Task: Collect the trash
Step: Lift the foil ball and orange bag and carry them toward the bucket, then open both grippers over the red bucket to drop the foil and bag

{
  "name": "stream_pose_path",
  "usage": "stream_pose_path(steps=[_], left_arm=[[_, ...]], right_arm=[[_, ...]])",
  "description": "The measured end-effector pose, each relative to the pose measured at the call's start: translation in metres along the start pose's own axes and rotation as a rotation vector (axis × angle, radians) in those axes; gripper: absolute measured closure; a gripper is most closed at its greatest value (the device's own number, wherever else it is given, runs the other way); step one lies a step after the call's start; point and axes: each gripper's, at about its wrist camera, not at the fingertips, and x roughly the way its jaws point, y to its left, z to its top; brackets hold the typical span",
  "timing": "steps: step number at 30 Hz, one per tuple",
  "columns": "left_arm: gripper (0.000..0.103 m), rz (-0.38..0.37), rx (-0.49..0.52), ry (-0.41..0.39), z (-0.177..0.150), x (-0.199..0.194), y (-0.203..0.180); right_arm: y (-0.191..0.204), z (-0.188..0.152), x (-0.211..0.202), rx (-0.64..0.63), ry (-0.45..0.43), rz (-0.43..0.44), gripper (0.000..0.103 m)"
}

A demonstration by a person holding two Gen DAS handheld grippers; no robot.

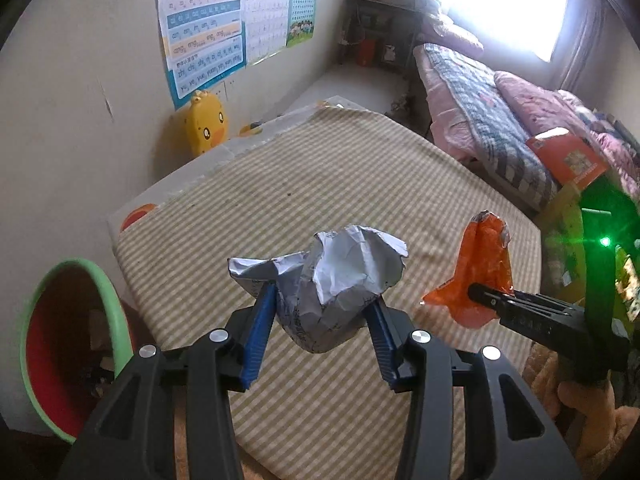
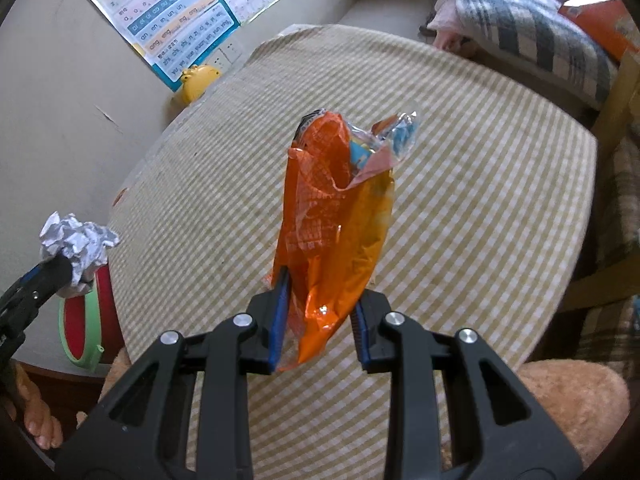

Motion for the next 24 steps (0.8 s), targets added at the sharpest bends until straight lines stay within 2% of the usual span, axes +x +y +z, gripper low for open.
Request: stream_pose_path(steps=[4,12,19,24], left_arm=[[0.060,0.005,-0.001,-0.030,-0.003,-0.011,0.007],[0.060,0.003,-0.068,-0.043,-0.010,-0.018,0.034],[0.060,0.037,-0.140,-0.091,-0.016,-0.033,0.071],[0.059,0.111,-0.227,-0.111,-0.028,-0.043,0.116]], right_arm=[[0.013,0.001,-0.026,-0.043,-0.052,-0.046,0.075],[0.059,0.000,-0.065,-0.165,-0.119,-0.059,0.075],[0.128,0.004,-0.077,-0.310,-0.150,-0.035,0.075],[0.180,-0.001,-0.064,-0.393,-0.099,0.059,0.075]])
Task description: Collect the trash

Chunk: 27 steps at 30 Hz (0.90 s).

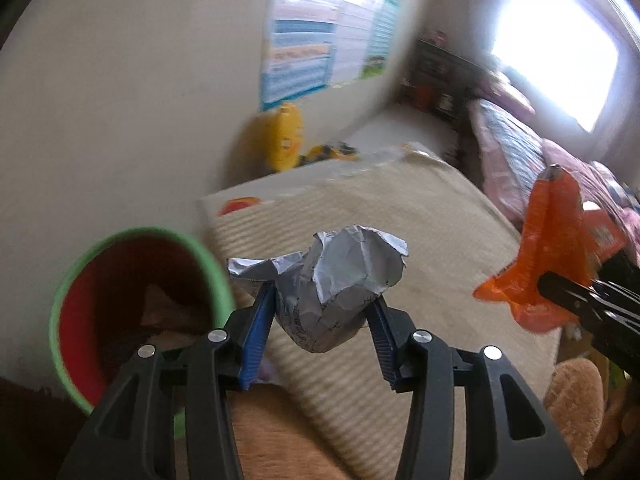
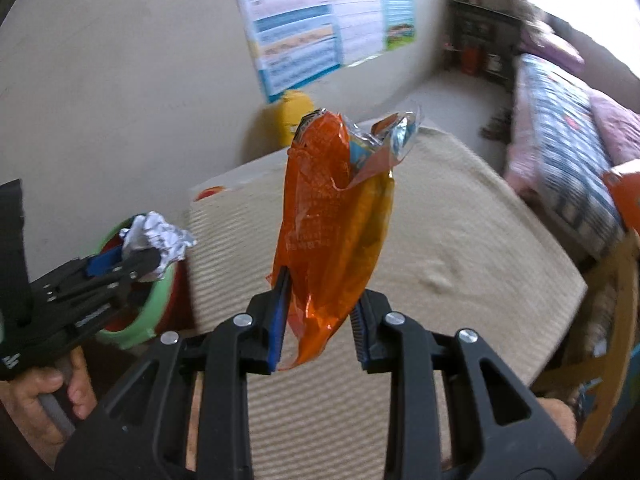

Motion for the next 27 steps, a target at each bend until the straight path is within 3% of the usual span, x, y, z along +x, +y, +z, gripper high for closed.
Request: stream_pose_path(steps=[7,10,12,13,14,16,18,21,23,27], left_arm=[[0.058,0.212,-0.168,0.033,-0.012,0.003,0.102],[0.056,0.288,-0.232,0.068,-0.020,0.006,0.141],[0.046,0.320,-0.259,0.077,-0.022,0.006,0.159],[0.040,0.343,-0.266,0.082,-0.023,0.006,0.165],[0.028,0.363,-0.273,0.078,-0.023,0.004,0.170],[0.018,0.382,-0.296,0.048,-0.023,-0.002,0.176],[0.015,0.380,-0.334,0.015,-0.022,-0.009,0.178],[0.013,0.358,-0.335,-0.036,-0.013,-0.015,0.164],[0.008,0.355,-0.279,-0.084,-0.004,-0.022,0.141],[0.008,0.324,-0.137,-0.194,0.011,-0.040,0.088]], right_arm=[[0.090,0.014,0.062,-0.056,0.141,0.297,0.075],[0.123,0.020,0.084,-0.089,0.180,0.356,0.075],[0.144,0.024,0.098,-0.109,0.205,0.402,0.075],[0.154,0.026,0.104,-0.120,0.218,0.426,0.070],[0.158,0.027,0.108,-0.125,0.223,0.431,0.054],[0.162,0.029,0.107,-0.115,0.202,0.429,0.033],[0.157,0.030,0.101,-0.099,0.183,0.432,0.031],[0.135,0.035,0.083,-0.059,0.117,0.367,0.026],[0.114,0.036,0.062,-0.041,0.034,0.288,0.020],[0.070,0.033,0.004,-0.040,-0.178,0.073,0.008]])
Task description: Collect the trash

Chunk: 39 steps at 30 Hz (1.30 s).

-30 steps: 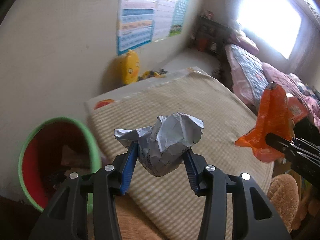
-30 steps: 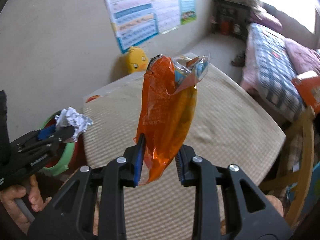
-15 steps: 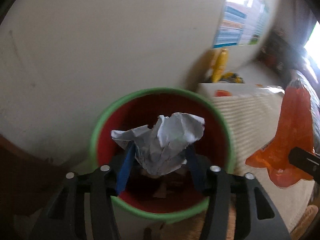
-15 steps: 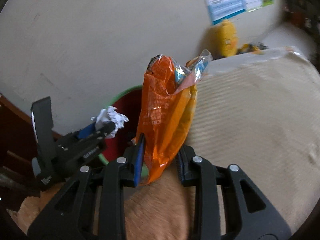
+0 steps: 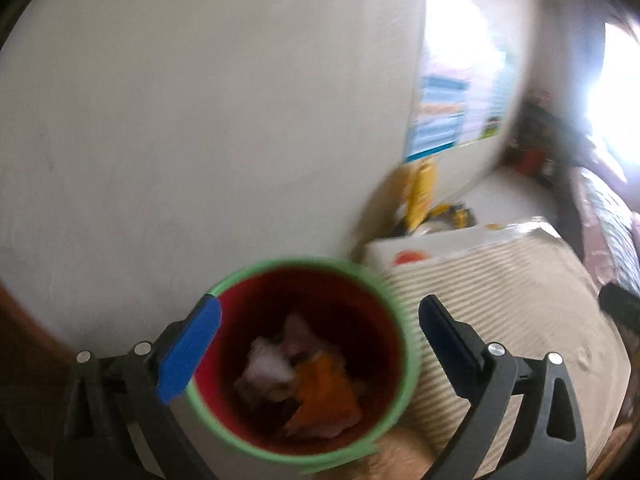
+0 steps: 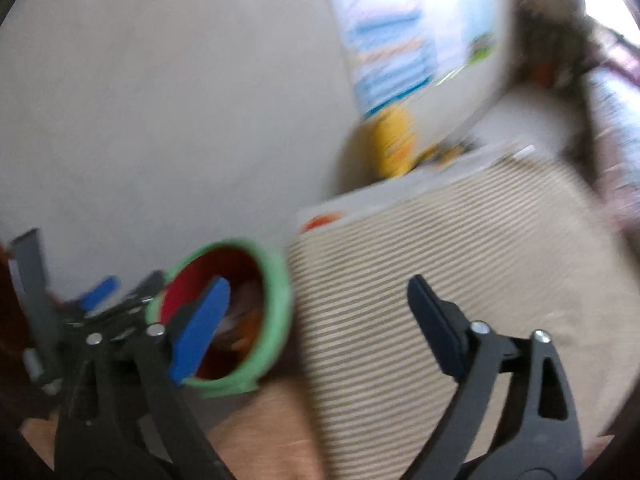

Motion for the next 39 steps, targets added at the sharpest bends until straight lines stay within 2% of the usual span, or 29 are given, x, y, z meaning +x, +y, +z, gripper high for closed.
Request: stream_pose_path(steps=[1,4,8,10,13,16,20,23,30,39], left_arm=[[0.008,-0.016,0.024,-0.026,0.004,-0.007,-0.015],[0.008,-0.101,0.045,-0.095,0.019,-0.023,-0.051],[0.008,-0.185,0.059,-0.200,0.032,-0.053,-0.095],[0.008,-0.209,0.079,-0.243,0.037,-0.066,-0.115],[0.008,-0.240,0.089,-0.270,0.043,-0.083,-0.138],[0.008,-0.272,0.094,-0.270,0.042,-0.093,-0.153],[0.008,-0.273,0.130,-0.271,0.035,-0.103,-0.162],[0.008,-0.281,0.150,-0.263,0.032,-0.105,-0.164],[0.008,-0.288,0.118,-0.214,0.032,-0.092,-0.161],[0.008,-0.284,0.148,-0.194,0.025,-0.084,-0.166]], right_arm=[[-0.008,0.000,-0.016,-0.009,-0.052,-0.049,0.005],[-0.030,-0.005,-0.062,-0.022,-0.200,-0.187,0.005],[-0.061,-0.011,-0.097,0.038,-0.319,-0.296,0.005],[-0.079,-0.017,-0.110,0.112,-0.338,-0.319,0.005],[-0.103,-0.031,-0.127,0.229,-0.409,-0.299,0.005],[-0.119,-0.033,-0.132,0.314,-0.385,-0.301,0.005],[-0.129,-0.042,-0.133,0.355,-0.361,-0.309,0.005],[-0.129,-0.047,-0.133,0.358,-0.359,-0.318,0.005],[-0.137,-0.049,-0.126,0.340,-0.352,-0.328,0.005],[-0.142,-0.054,-0.116,0.349,-0.316,-0.324,0.005]])
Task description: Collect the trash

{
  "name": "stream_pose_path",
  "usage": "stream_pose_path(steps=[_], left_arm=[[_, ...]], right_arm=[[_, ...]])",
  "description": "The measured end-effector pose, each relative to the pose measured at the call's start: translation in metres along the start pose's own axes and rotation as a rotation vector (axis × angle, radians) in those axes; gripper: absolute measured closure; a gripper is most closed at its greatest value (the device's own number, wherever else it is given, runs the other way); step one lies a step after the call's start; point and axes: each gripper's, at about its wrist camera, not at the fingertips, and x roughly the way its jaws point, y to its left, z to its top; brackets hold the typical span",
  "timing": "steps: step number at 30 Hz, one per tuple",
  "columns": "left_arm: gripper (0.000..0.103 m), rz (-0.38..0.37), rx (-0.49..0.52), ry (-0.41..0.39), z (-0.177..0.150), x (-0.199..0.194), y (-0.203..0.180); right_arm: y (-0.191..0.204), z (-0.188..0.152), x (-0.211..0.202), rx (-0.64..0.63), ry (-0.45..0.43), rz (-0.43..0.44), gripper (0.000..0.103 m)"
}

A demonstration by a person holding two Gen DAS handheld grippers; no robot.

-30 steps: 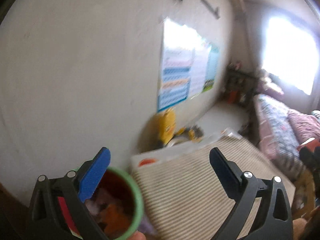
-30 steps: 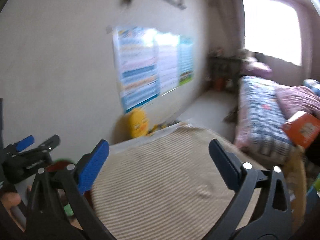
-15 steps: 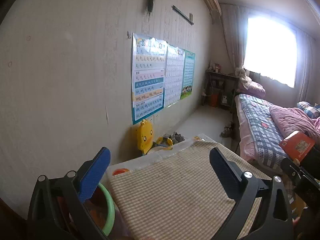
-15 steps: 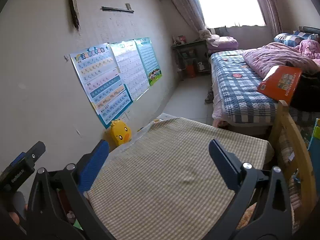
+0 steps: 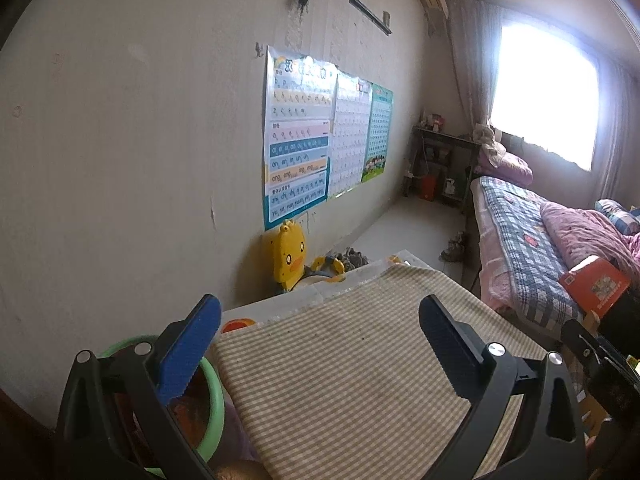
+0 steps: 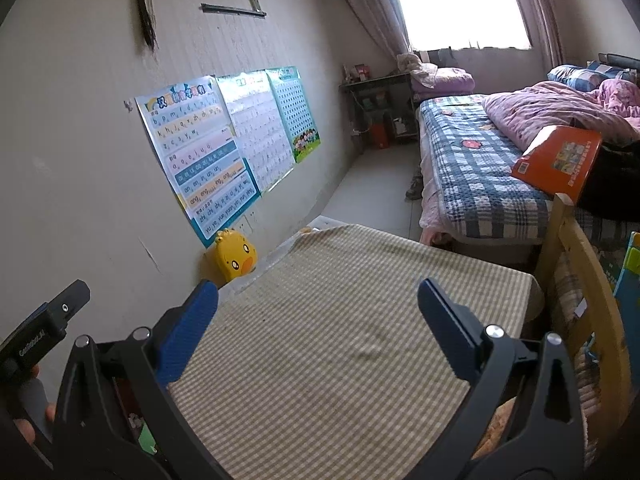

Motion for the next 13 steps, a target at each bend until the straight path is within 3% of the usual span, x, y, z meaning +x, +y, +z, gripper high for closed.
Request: stream_pose_path(steps=[3,5,10,13], left_arm=[[0.008,-0.004,0.027,-0.006,-0.007,0.002,-0.004],[0.008,0.002,0.047,0.008,-0.012,0.006,-0.005],[0.008,-0.010,0.071,0.102,-0.034,0.025,-0.002],[0.008,0.006,0.103,0.139,-0.046,0.033,0.001]], right_arm=[[-0.003,-0.005,0.014,0.007,0.042,0.014,0.005],[-0.010,-0.012,0.039,0.019,0.122,0.015,0.005],[-0.057,-0.044,0.135,-0.001,0.318,-0.208,0.005],[-0.078,-0.051,0.171,0.023,0.389,-0.257,0.005]])
